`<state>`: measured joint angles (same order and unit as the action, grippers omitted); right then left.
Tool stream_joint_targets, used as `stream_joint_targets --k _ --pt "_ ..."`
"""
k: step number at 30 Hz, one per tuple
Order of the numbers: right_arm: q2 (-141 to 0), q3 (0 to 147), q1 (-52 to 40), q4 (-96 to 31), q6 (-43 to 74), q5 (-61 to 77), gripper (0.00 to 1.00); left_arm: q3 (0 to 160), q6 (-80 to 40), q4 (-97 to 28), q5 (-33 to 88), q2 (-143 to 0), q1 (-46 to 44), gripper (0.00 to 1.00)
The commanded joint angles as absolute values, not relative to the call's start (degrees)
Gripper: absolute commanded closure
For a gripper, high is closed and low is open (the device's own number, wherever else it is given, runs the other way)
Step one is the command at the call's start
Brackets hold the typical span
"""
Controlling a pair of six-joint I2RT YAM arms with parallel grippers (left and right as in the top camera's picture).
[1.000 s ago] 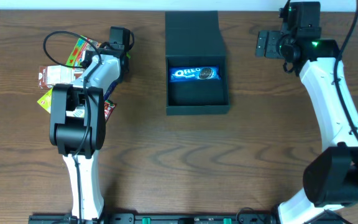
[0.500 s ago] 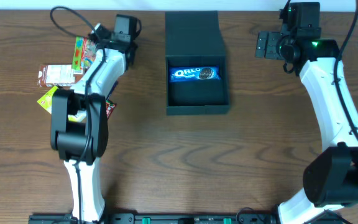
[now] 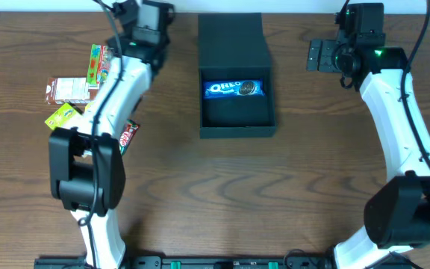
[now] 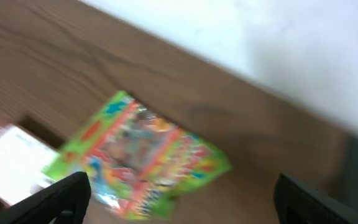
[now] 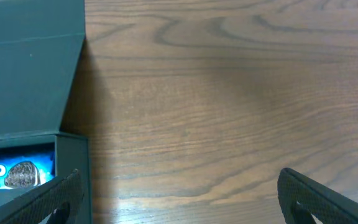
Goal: Pack container
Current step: 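Return the left gripper to the snacks and grasp the gummy worms bag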
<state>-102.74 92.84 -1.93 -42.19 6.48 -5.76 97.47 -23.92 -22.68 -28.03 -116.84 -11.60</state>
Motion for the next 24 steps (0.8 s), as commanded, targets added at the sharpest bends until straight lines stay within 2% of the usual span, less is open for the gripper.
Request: stream_joint_targets --k 1,4,7,12,18,24 --pt "-103.44 92.51 -1.52 -42.28 6.79 -5.54 0.01 97.97 -8.97 -23.27 -20.82 -121.21 -7.77 0.05" --pt "-103.44 92.51 -1.52 -42.28 6.79 -5.54 0.01 97.97 0.69 -22.68 -13.23 -123.31 -5.74 0.05" --pt "-103.44 92.51 -1.52 -42.5 6.81 -5.54 0.01 97.97 6.94 -20.08 -12.75 -124.9 -4.8 0.05" --pt "-103.44 92.51 -1.52 -43.11 6.83 -5.52 0.01 97.95 9.17 -19.59 -5.78 -125.64 -4.12 0.05" --pt "-103.44 92.51 -1.54 -43.07 8.71 -5.52 0.01 97.86 15.66 -20.88 -6.72 -127.96 -4.14 0.05" --pt "-103.44 92.51 -1.52 -43.09 8.75 -5.52 0.01 97.86 16.97 -22.44 -8.8 -129.82 -4.14 0.05"
